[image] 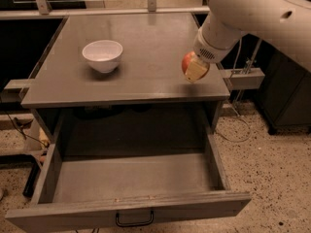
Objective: Place apple into top drawer
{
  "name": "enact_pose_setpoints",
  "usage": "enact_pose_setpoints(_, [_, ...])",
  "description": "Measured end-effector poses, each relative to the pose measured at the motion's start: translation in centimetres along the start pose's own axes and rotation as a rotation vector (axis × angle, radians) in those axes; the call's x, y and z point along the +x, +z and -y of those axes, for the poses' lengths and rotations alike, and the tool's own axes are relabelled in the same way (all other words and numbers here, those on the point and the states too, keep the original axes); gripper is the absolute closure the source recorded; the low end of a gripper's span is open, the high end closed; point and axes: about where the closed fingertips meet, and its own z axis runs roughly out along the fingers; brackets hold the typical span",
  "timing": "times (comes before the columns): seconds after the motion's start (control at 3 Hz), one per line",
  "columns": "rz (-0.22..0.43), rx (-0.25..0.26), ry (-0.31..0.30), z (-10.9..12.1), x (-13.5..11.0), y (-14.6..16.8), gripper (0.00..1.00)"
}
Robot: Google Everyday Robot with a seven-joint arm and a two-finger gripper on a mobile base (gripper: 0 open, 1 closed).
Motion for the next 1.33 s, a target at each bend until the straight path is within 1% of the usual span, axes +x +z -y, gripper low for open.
enact_pose_setpoints(0.33, [-0.045, 0.01, 0.081, -3.8, 2.0, -3.4, 1.0])
enact_pose_setpoints(0.67, [-0.063, -0.014, 0.155, -8.1, 3.2, -6.8, 1.0])
enact_pose_setpoints(1.33, [-0.06, -0.01, 0.153, -8.1, 3.0, -7.0, 1.0])
